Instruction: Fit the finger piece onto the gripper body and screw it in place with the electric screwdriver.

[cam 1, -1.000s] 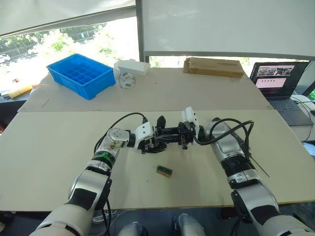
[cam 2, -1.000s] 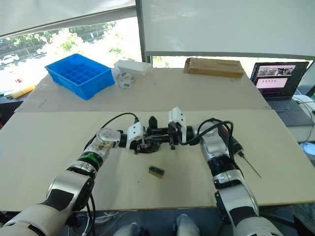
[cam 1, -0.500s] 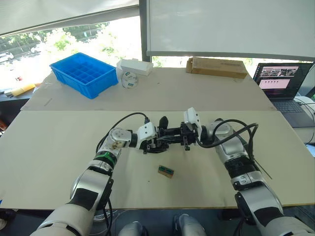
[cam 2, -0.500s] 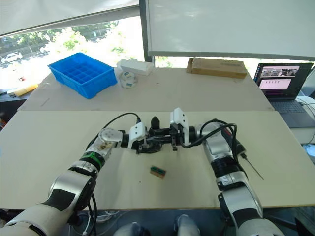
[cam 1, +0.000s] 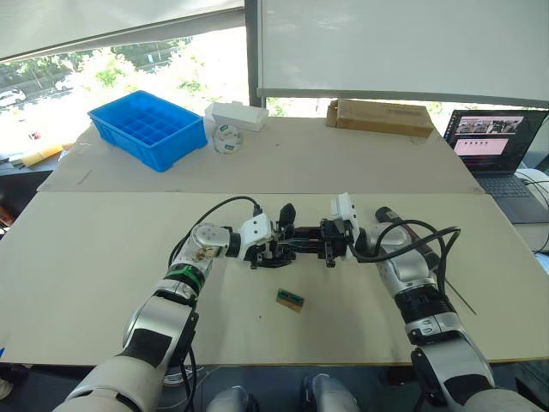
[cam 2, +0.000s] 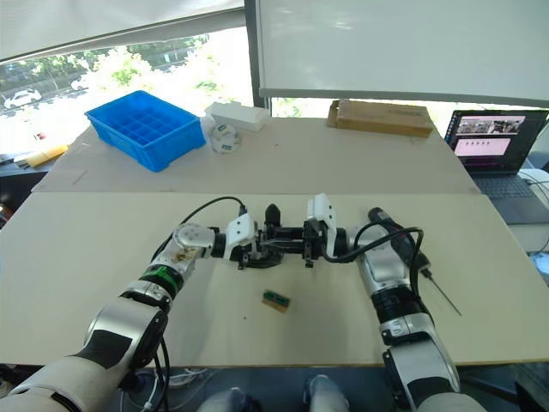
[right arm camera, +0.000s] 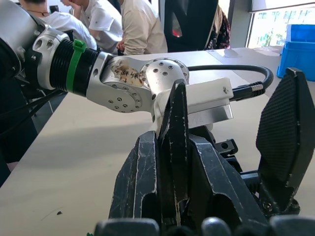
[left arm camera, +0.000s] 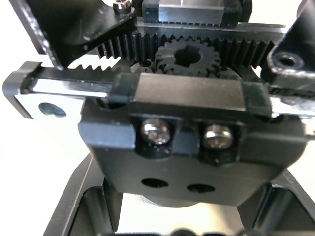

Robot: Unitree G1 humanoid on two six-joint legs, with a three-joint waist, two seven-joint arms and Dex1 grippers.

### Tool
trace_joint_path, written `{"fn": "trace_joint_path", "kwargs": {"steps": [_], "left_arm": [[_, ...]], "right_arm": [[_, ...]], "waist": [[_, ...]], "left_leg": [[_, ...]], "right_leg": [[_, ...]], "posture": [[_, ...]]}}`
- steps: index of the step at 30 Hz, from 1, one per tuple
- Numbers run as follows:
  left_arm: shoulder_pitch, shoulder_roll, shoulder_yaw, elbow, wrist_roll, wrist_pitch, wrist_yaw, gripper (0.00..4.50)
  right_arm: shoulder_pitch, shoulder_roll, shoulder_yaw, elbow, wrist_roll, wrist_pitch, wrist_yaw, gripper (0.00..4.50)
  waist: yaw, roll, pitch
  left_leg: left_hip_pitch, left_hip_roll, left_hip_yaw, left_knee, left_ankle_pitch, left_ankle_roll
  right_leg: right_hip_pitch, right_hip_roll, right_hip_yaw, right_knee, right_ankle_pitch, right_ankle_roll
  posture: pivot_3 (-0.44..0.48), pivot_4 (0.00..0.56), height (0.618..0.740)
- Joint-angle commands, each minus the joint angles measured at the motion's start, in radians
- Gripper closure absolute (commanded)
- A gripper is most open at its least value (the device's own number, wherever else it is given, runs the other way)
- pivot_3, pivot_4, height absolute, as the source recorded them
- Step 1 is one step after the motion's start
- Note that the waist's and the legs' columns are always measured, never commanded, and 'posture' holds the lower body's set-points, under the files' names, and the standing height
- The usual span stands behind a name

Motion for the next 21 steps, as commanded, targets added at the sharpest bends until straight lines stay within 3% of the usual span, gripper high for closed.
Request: {"fn": "trace_joint_path", "kwargs": {"steps": [1,11,21], "left_arm": [[-0.021,0.015,0.014,-0.035,-0.013,-0.018,-0.001,2.13],[-0.018,0.007,0.014,-0.039,-0.014,-0.018,0.002,2.13],[-0.022,0.004,0.012,-0.032,-0.016,-0.016,0.007,2.13]], "right_arm": [[0.025,-0.013,0.055,0.046,-0.057,0.042,0.015,4.14],[-0.084,-0.034,0.069,-0.081,-0.042,0.146,0.008,4.14],[-0.071,-0.022,0.002,-0.151,0.021,0.186,-0.029,4.14]], "waist": [[0.0,0.0,0.0],[-0.001,0.0,0.0],[0.0,0.0,0.001]], "left_leg": [[0.0,0.0,0.0,0.0,0.0,0.0],[-0.001,0.0,0.0,-0.001,0.0,0.0],[-0.018,-0.001,0.001,0.008,0.001,0.001]], "right_leg": [[0.0,0.0,0.0,0.0,0.0,0.0],[-0.001,0.001,-0.001,-0.001,0.0,0.0],[-0.016,0.006,-0.006,0.005,0.0,0.0]], "posture": [[0.0,0.15,0.738],[0.0,0.15,0.738],[0.0,0.15,0.738]]}}
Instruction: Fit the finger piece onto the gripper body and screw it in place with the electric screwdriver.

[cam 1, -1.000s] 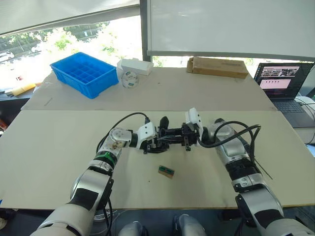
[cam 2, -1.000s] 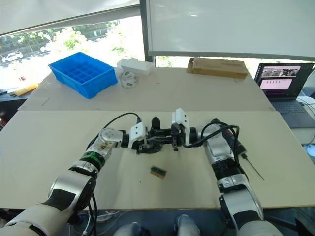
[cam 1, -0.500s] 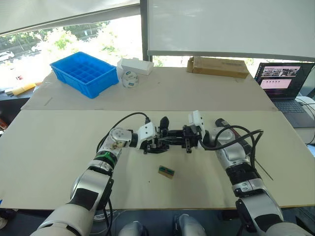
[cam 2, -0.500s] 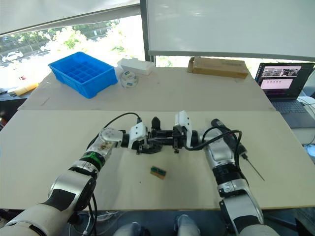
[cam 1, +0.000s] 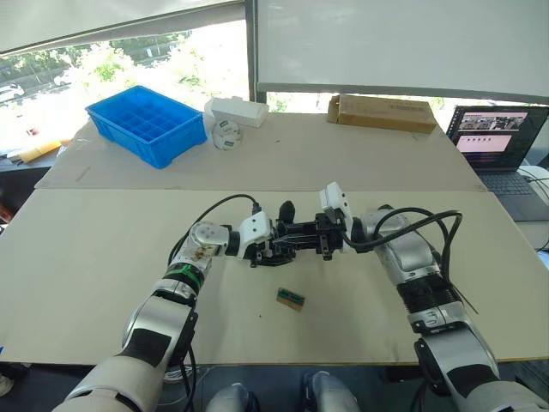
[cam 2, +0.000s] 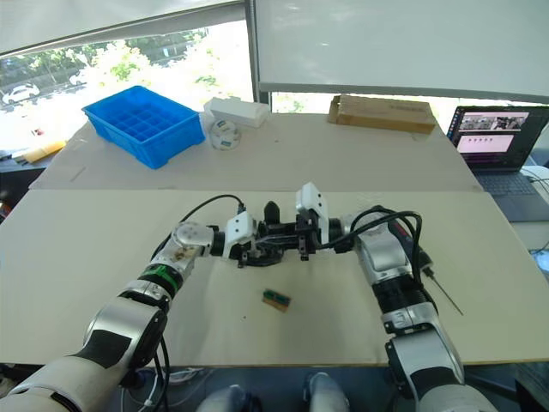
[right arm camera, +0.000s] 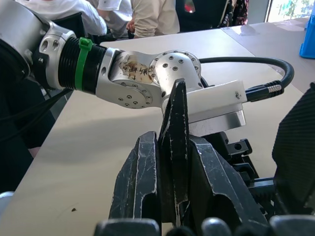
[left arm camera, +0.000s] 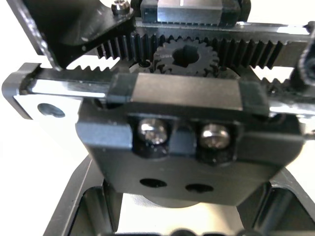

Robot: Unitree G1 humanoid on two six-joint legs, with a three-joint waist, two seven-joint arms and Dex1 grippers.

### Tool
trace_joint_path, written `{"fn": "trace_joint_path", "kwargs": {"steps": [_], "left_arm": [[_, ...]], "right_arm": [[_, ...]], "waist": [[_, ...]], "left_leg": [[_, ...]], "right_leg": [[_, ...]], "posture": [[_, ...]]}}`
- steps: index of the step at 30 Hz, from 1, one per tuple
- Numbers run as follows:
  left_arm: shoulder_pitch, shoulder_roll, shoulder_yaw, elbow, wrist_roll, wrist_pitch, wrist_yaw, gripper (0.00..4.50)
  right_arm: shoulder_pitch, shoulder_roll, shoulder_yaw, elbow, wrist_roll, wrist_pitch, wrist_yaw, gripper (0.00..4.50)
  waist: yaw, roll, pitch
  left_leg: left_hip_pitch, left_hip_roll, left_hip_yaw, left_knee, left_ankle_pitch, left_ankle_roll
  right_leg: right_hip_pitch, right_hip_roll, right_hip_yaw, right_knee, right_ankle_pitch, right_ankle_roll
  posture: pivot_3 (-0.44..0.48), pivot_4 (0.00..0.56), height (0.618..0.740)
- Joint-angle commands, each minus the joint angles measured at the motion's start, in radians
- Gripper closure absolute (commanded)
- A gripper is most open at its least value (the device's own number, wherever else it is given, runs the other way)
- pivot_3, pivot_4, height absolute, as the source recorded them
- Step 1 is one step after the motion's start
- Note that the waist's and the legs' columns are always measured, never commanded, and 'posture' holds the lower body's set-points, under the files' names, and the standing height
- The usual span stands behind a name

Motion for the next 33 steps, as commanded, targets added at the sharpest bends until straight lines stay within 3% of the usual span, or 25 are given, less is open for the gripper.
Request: {"fn": "trace_joint_path", "kwargs": {"steps": [1,19,29,33], "left_arm": [[-0.022,0.002,0.005,-0.019,-0.001,-0.013,0.016,2.13],[-0.028,0.01,0.006,-0.014,0.001,-0.014,0.015,2.13],[-0.029,0.012,0.006,-0.014,0.001,-0.014,0.015,2.13],[-0.03,0.01,0.006,-0.015,0.0,-0.013,0.015,2.13]], "right_arm": [[0.01,0.017,-0.033,-0.036,0.027,-0.015,-0.024,4.14],[0.02,-0.002,-0.012,0.05,-0.033,-0.102,0.004,4.14],[-0.01,0.014,-0.045,0.019,0.014,-0.049,-0.016,4.14],[0.009,0.001,-0.002,0.055,-0.047,-0.104,-0.001,4.14]], "waist": [[0.0,0.0,0.0],[0.0,0.0,0.0],[-0.001,0.0,0.0],[-0.001,0.0,0.0]], "left_leg": [[0.0,0.0,0.0,0.0,0.0,0.0],[0.0,0.0,0.0,0.0,0.0,0.0],[0.0,0.0,0.0,0.001,0.0,0.0],[0.0,0.0,0.0,0.001,0.0,0.0]], "right_leg": [[0.0,0.0,0.0,0.0,0.0,0.0],[0.001,0.002,0.0,0.0,0.0,0.0],[0.001,0.002,0.0,0.001,0.0,0.0],[0.001,0.002,0.0,0.001,0.0,0.0]], "posture": [[0.0,0.15,0.738],[0.0,0.15,0.738],[0.0,0.15,0.738],[0.0,0.15,0.738]]}}
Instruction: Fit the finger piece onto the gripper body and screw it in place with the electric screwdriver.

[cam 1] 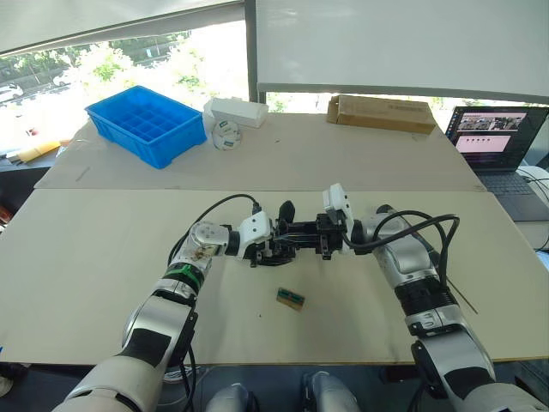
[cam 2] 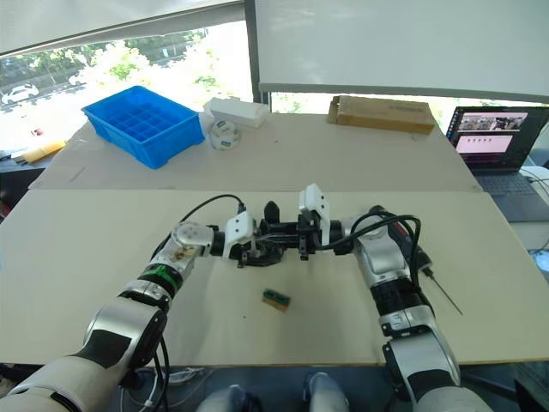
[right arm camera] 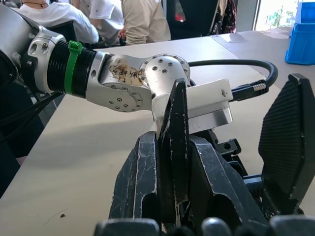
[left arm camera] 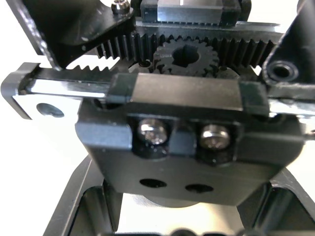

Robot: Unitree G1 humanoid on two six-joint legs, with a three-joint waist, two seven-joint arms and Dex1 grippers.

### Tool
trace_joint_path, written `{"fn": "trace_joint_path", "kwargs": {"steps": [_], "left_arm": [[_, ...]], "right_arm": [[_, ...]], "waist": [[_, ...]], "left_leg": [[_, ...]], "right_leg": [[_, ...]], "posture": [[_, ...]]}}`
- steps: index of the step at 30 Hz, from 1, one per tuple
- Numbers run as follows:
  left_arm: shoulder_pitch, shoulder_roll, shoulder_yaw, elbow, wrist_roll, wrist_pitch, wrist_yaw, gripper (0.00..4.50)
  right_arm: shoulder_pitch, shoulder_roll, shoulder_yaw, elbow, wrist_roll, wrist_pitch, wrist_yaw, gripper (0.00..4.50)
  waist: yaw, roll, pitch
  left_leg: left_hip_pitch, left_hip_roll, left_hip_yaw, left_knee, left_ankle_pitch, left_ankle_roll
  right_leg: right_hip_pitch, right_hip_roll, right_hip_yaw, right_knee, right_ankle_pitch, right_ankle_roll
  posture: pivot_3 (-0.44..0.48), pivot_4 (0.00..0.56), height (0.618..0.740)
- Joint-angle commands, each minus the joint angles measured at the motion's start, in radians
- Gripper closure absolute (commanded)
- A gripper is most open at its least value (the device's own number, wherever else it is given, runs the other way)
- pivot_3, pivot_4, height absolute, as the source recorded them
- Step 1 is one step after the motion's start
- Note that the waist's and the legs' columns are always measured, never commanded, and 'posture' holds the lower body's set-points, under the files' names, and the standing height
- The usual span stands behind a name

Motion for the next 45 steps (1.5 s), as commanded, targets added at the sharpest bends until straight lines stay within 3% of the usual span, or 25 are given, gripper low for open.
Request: {"fn": "trace_joint_path", "kwargs": {"steps": [1,15,25,40,45], "left_arm": [[-0.03,0.007,0.008,-0.015,-0.001,-0.013,0.015,2.13],[-0.034,0.006,0.007,-0.013,-0.001,-0.013,0.018,2.13],[-0.039,0.008,0.012,-0.013,0.001,-0.012,0.019,2.13],[-0.038,0.009,0.014,-0.011,0.002,-0.012,0.021,2.13],[-0.038,0.008,0.014,-0.01,0.002,-0.013,0.02,2.13]], "right_arm": [[-0.003,-0.019,0.021,0.016,-0.042,-0.042,0.01,4.14],[0.048,0.019,0.043,0.213,-0.1,-0.171,-0.02,4.14],[0.013,-0.023,0.142,0.267,-0.174,0.004,0.012,4.14],[0.12,-0.001,0.093,0.187,-0.157,-0.103,-0.122,4.14],[0.09,-0.003,0.075,0.169,-0.133,-0.094,-0.119,4.14]], "waist": [[0.0,0.0,0.0],[-0.006,0.0,0.0],[-0.007,0.001,-0.001],[-0.014,0.001,-0.003],[-0.014,0.001,-0.003]], "left_leg": [[0.0,0.0,0.0,0.0,0.0,0.0],[0.004,0.0,0.002,0.0,0.0,-0.001],[0.008,0.0,0.002,0.0,0.0,-0.001],[0.019,0.001,0.001,-0.002,0.0,-0.001],[0.019,0.001,0.0,-0.003,0.0,-0.001]], "right_leg": [[0.0,0.0,0.0,0.0,0.0,0.0],[0.002,0.001,0.004,0.002,0.0,0.0],[0.004,-0.001,0.006,0.003,0.0,0.0],[0.015,-0.007,0.006,0.001,0.0,0.0],[0.016,-0.007,0.006,0.001,0.0,0.0]], "posture": [[0.0,0.15,0.738],[0.0,0.15,0.738],[0.0,0.15,0.738],[0.0,0.15,0.738],[0.0,0.15,0.738]]}}
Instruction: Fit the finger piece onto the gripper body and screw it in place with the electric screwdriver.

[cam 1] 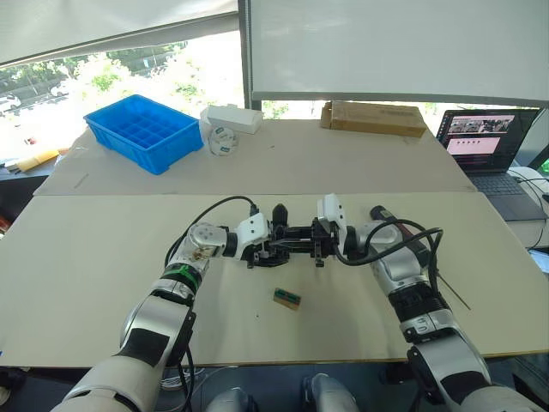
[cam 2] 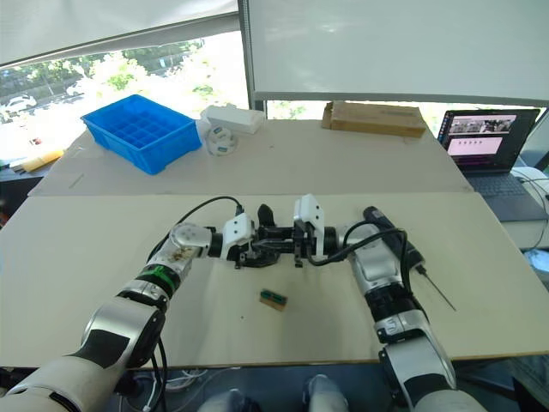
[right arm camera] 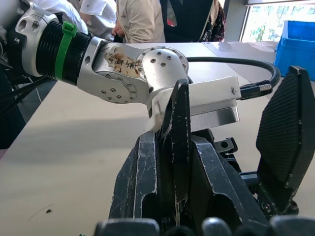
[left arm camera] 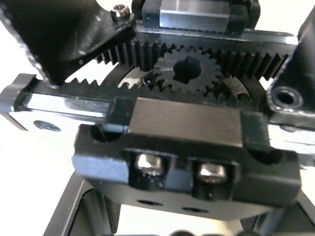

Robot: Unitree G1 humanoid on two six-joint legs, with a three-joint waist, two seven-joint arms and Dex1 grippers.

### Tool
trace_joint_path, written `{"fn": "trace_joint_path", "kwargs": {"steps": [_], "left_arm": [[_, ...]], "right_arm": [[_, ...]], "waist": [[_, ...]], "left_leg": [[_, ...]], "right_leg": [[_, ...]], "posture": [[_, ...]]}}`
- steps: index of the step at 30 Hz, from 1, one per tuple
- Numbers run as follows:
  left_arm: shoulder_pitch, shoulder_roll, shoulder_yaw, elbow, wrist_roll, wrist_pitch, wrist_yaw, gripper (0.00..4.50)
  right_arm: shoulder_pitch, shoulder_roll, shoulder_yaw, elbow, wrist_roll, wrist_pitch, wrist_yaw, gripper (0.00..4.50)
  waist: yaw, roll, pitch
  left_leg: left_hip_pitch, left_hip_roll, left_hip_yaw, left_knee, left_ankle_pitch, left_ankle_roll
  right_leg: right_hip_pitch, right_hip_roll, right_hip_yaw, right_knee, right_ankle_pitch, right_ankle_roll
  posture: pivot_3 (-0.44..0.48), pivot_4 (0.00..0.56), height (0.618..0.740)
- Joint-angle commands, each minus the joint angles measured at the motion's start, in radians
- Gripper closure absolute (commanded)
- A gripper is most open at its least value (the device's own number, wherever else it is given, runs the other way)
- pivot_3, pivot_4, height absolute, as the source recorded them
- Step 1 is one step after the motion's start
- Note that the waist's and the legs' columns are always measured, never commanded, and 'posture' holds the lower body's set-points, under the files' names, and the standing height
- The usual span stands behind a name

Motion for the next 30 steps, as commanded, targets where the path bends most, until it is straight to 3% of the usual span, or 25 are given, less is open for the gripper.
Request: {"fn": "trace_joint_path", "kwargs": {"steps": [1,3,8,18,20,23,27,30], "left_arm": [[-0.038,-0.005,0.019,-0.027,-0.02,-0.019,0.001,2.13],[-0.037,-0.008,0.018,-0.026,-0.02,-0.019,0.002,2.13],[-0.031,-0.015,0.016,-0.022,-0.019,-0.024,0.005,2.13],[-0.013,-0.021,0.019,-0.006,-0.012,-0.013,0.031,2.13],[-0.01,-0.018,0.021,-0.003,-0.015,0.005,0.024,1.1],[0.002,0.013,0.027,-0.014,-0.024,0.017,-0.017,0.08],[0.059,0.129,0.068,-0.197,-0.12,0.131,-0.18,0.0],[0.156,0.22,0.079,-0.491,-0.216,0.318,-0.271,0.0]], "right_arm": [[0.03,-0.032,0.026,0.099,-0.089,0.071,-0.067,4.14],[-0.02,-0.054,0.008,0.045,-0.05,0.119,-0.025,3.07],[-0.047,-0.132,-0.043,-0.176,0.03,0.242,0.01,1.43],[0.035,-0.378,-0.139,-0.546,0.148,0.466,0.021,1.4],[0.047,-0.411,-0.154,-0.579,0.158,0.489,0.008,1.4],[0.065,-0.489,-0.173,-0.615,0.157,0.576,-0.017,1.4],[0.093,-0.674,-0.166,-0.63,0.089,0.722,-0.062,0.23],[0.094,-0.772,-0.141,-0.585,0.034,0.763,-0.083,0.03]], "waist": [[0.0,0.0,0.0],[0.0,0.0,0.0],[0.01,0.001,0.002],[0.02,0.001,0.004],[0.02,0.001,0.004],[0.02,0.0,0.004],[0.017,0.0,0.004],[0.015,0.001,0.005]], "left_leg": [[0.0,0.0,0.0,0.0,0.0,0.0],[0.0,0.0,0.0,0.0,0.0,0.0],[-0.018,0.0,0.0,0.004,0.0,0.0],[-0.024,-0.001,-0.002,0.004,0.0,0.002],[-0.024,-0.001,-0.002,0.004,0.0,0.002],[-0.023,-0.001,-0.002,0.004,0.0,0.002],[-0.024,-0.001,-0.002,0.004,-0.001,0.002],[-0.024,0.0,-0.002,0.004,-0.001,0.002]], "right_leg": [[0.0,0.0,0.0,0.0,0.0,0.0],[0.0,0.0,0.0,0.0,0.0,0.0],[-0.017,0.0,0.0,0.002,0.001,-0.001],[-0.018,0.006,-0.01,-0.003,0.001,0.0],[-0.018,0.005,-0.009,-0.003,0.001,0.0],[-0.018,0.005,-0.009,-0.003,0.001,0.0],[-0.018,0.004,-0.009,-0.003,0.001,0.0],[-0.019,0.001,-0.008,-0.003,0.001,0.0]], "posture": [[0.0,0.15,0.738],[0.0,0.15,0.738],[0.0,0.15,0.738],[0.0,0.15,0.738],[0.0,0.15,0.738],[0.0,0.15,0.738],[0.0,0.15,0.738],[0.0,0.15,0.738]]}}
